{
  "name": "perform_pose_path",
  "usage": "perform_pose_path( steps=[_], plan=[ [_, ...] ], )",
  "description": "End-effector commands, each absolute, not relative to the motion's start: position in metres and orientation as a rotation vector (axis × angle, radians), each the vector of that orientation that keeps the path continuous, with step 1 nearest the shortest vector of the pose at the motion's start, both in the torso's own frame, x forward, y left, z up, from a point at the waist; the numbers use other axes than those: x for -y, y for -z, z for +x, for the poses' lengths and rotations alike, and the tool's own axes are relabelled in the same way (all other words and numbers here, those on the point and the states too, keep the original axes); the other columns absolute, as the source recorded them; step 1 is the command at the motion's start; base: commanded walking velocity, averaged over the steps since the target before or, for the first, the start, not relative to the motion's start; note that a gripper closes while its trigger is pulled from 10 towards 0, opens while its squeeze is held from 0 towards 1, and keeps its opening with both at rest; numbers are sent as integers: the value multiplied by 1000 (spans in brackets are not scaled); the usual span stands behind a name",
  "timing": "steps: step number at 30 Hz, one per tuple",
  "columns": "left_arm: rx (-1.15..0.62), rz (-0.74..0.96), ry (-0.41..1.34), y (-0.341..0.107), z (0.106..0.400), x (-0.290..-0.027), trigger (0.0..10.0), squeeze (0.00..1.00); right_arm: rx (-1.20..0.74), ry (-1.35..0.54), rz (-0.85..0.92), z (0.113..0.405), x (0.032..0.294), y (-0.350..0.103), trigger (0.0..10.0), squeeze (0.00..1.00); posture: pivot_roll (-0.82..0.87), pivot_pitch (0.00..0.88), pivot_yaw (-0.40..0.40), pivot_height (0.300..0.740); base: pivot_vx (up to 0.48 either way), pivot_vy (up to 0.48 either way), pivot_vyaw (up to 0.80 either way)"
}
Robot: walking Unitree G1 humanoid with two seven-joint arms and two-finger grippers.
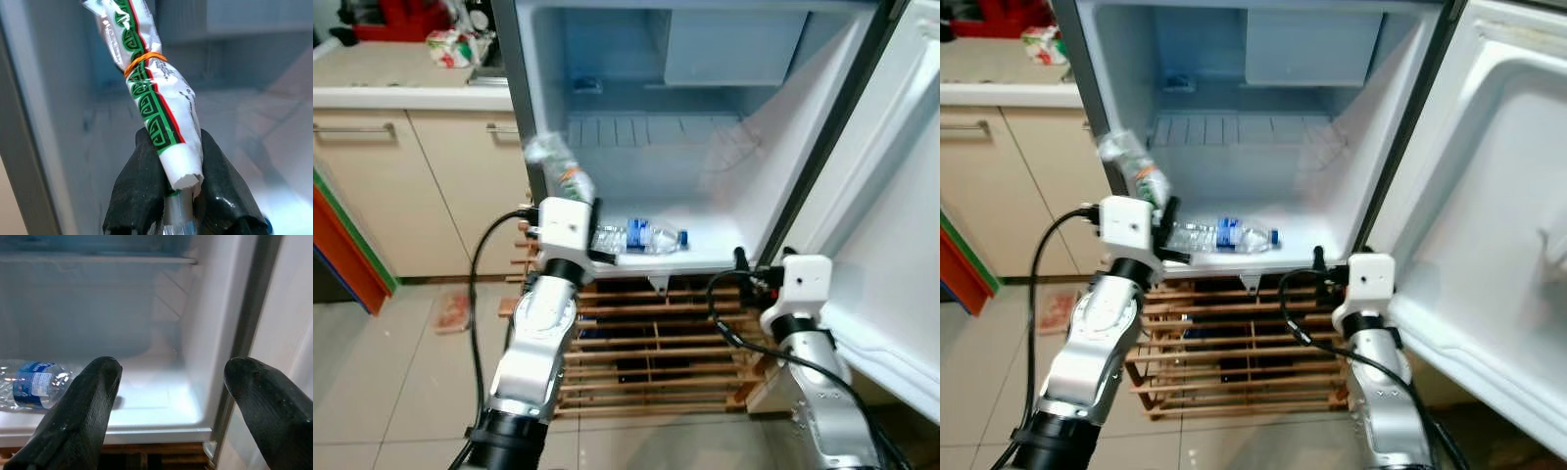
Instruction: Restocking fridge
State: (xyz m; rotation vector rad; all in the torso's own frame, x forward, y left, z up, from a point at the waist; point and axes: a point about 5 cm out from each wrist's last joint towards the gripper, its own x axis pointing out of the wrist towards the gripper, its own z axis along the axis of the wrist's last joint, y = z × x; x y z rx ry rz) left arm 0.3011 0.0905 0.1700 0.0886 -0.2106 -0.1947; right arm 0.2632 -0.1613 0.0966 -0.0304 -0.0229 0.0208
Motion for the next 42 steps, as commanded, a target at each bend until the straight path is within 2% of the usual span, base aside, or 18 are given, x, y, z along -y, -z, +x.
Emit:
perform_pose_path(
  steps=[1, 7, 12, 16, 21, 27, 36, 42],
  plan=[
    [193, 97, 165, -170, 302, -97, 10000, 0, 28, -6, -42, 263, 166, -99, 10000, 271, -42, 0, -8, 740, 0, 0, 0],
    [129, 83, 134, -167, 310, -99, 10000, 0, 23, -14, -44, 262, 165, -98, 10000, 267, -44, 0, -4, 740, 0, 0, 0],
    [52, 102, 89, -165, 334, -109, 10000, 0, 29, -67, -12, 258, 159, -104, 10000, 267, -66, 0, -1, 740, 0, 0, 0],
    [39, 134, 85, -178, 358, -116, 10000, 0, 25, -245, -13, 242, 146, -115, 10000, 271, -98, 0, -10, 740, 0, 0, 0],
    [20, 97, 150, -210, 395, -116, 10000, 0, -74, -382, -90, 207, 157, -107, 10000, 263, -177, 0, -18, 740, 0, 0, 0],
    [17, 116, 195, -236, 412, -109, 10000, 0, -70, -502, -139, 188, 148, -122, 10000, 267, -245, 96, 11, 740, 0, 0, 0],
    [-33, 168, 168, -246, 425, -118, 10000, 0, 25, -471, -131, 198, 136, -155, 10000, 267, -278, 185, -10, 740, 0, 0, 0],
    [-39, 148, 134, -249, 427, -126, 10000, 0, 80, -487, -125, 191, 122, -173, 10000, 267, -293, 228, -29, 740, 0, 0, 0]
  ],
)
